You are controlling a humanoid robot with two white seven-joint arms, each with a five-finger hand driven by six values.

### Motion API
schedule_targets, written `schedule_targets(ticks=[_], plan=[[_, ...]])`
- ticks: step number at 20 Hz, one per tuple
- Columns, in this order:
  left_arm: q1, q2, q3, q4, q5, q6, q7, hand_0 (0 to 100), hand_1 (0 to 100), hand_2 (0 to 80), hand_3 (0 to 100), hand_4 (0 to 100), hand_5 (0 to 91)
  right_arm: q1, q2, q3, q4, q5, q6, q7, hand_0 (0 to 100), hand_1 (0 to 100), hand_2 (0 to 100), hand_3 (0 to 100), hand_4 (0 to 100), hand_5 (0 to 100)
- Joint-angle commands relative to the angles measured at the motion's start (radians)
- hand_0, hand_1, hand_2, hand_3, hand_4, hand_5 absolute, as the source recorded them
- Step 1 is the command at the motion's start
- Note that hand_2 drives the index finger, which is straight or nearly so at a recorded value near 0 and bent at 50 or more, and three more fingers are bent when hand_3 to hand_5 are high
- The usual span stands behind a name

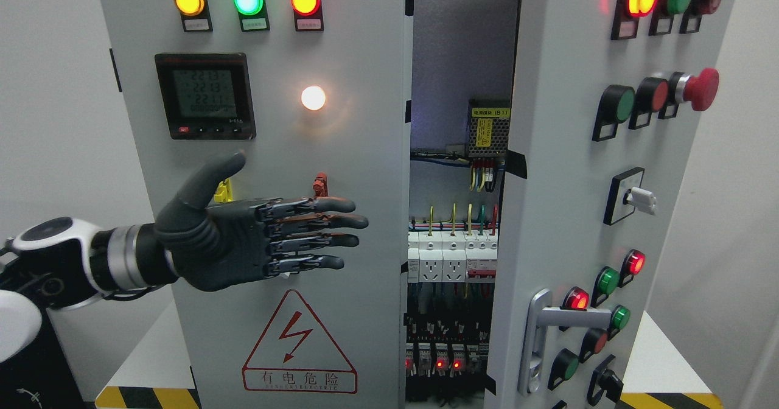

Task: Open door with both hands
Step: 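Reach the left hand into the gap beside the door with the silver handle, then push the handle door with the left hand, swinging it wide open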

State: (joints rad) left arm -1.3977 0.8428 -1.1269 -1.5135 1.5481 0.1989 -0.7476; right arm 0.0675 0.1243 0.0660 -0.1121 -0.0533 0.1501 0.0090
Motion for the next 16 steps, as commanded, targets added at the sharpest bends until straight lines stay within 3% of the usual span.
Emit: schedule_targets(ticks=[1, 4, 16], plan=[[-0.030, -0.344, 0.002, 0.058, 0.000, 0.004, 0.062, 0, 0, 0.0, 0, 0, 0.0, 0.000, 0.000, 0.000, 0.002, 0.001, 0.000, -0.003, 0, 0, 0, 0, 0, 0], [-0.053, -0.442, 0.018, 0.105, -0.003, 0.005, 0.067, 0, 0, 0.0, 0, 0, 0.0, 0.000, 0.000, 0.000, 0.002, 0.000, 0.000, -0.003, 0, 0, 0, 0, 0, 0], [-0.072, -0.619, 0.059, 0.184, -0.011, 0.024, 0.082, 0, 0, 0.0, 0, 0, 0.0, 0.000, 0.000, 0.000, 0.002, 0.000, 0.000, -0.004, 0, 0, 0, 0, 0, 0]])
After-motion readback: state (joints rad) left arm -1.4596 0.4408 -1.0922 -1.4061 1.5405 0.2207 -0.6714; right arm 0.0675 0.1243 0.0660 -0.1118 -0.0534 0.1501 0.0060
